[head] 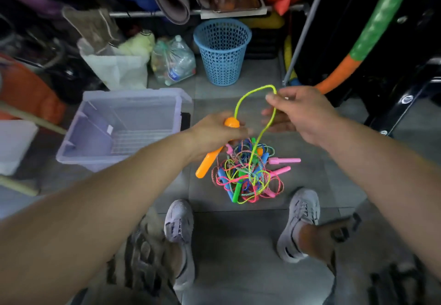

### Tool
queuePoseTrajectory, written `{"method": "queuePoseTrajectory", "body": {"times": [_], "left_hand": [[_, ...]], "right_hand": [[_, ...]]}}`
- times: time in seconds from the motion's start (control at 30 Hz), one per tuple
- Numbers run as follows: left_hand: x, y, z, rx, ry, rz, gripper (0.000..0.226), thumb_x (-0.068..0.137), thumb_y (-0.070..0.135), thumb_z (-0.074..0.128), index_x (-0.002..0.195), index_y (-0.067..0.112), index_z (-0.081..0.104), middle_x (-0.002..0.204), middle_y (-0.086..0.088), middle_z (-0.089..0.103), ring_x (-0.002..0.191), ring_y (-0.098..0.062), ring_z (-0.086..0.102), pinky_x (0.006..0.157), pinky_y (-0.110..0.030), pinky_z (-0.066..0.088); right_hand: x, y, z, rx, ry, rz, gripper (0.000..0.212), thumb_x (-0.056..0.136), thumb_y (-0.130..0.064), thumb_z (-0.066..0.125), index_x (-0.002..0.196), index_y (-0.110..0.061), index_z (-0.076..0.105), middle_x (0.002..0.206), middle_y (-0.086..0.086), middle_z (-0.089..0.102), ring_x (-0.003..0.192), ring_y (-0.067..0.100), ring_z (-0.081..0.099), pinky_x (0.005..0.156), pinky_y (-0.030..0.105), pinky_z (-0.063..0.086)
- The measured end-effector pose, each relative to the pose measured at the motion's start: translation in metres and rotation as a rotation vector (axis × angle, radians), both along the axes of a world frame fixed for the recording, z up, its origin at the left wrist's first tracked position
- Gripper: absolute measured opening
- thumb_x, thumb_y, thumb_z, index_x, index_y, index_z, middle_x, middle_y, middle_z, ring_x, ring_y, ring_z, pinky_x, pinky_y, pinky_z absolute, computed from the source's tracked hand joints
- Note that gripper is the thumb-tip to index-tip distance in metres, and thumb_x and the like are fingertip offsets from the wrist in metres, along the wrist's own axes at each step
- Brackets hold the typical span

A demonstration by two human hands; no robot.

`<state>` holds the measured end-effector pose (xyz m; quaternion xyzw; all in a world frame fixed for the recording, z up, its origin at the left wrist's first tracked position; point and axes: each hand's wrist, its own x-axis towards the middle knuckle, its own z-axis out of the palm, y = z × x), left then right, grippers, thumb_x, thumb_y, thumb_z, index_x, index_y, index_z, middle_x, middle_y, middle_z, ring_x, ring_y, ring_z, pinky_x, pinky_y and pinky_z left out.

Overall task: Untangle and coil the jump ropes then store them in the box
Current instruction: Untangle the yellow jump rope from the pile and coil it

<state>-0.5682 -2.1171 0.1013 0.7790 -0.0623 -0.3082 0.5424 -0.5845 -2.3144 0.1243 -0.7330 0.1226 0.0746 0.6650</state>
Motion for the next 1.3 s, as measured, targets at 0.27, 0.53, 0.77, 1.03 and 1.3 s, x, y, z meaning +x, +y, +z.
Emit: {"method": "queuePoseTrajectory", "body": {"times": [0.27,0.53,0.77,1.03,1.3], "left_hand": [[-0.002,-0.019,-0.008,0.077,-0.121,-0.016,0.028,0.090,0.030,0.072,0.090,0.002,0.068,0.091,-0.021,0.073,0.071,-0.020,0.060,0.067,-0.034,0.050],[0.039,-0.024,0.019,-0.410,0.195,0.190,0.020,0.097,0.029,0.063,0.096,0.013,0.051,0.087,-0.011,0.078,0.065,-0.016,0.064,0.071,-0.033,0.055],[0.070,0.007,0.019,-0.093,-0.228,0.262,0.021,0.093,0.029,0.070,0.091,0.012,0.057,0.073,-0.001,0.064,0.065,-0.014,0.057,0.069,-0.041,0.060],[0.056,-0.016,-0.009,0.105,-0.122,-0.092,0.026,0.086,0.031,0.077,0.095,0.010,0.067,0.080,-0.012,0.066,0.063,-0.010,0.057,0.060,-0.030,0.057],[0.062,-0.028,-0.012,0.174,-0.136,-0.087,0.030,0.082,0.036,0.076,0.069,0.015,0.059,0.068,-0.006,0.062,0.065,-0.016,0.055,0.069,-0.035,0.050]], "right_hand": [[0.017,0.010,0.010,0.270,0.026,-0.124,0.025,0.099,-0.032,0.059,0.100,-0.007,0.060,0.068,0.009,0.072,0.060,0.020,0.071,0.055,0.033,0.062],[0.006,0.011,-0.078,-0.473,0.124,0.534,0.028,0.091,-0.016,0.065,0.119,-0.020,0.064,0.114,-0.011,0.071,0.094,0.000,0.069,0.087,0.031,0.056],[0.029,0.000,-0.072,-0.431,0.094,0.219,0.015,0.097,-0.017,0.062,0.084,-0.011,0.068,0.077,0.004,0.075,0.076,0.027,0.076,0.073,0.040,0.063],[0.039,0.009,-0.031,0.000,-0.088,-0.102,0.012,0.094,-0.013,0.066,0.082,-0.010,0.069,0.068,0.007,0.072,0.056,0.019,0.069,0.054,0.032,0.060],[0.039,0.006,-0.037,0.133,0.003,-0.036,0.017,0.098,-0.017,0.060,0.086,-0.009,0.070,0.081,0.011,0.072,0.074,0.023,0.069,0.066,0.034,0.060]]}}
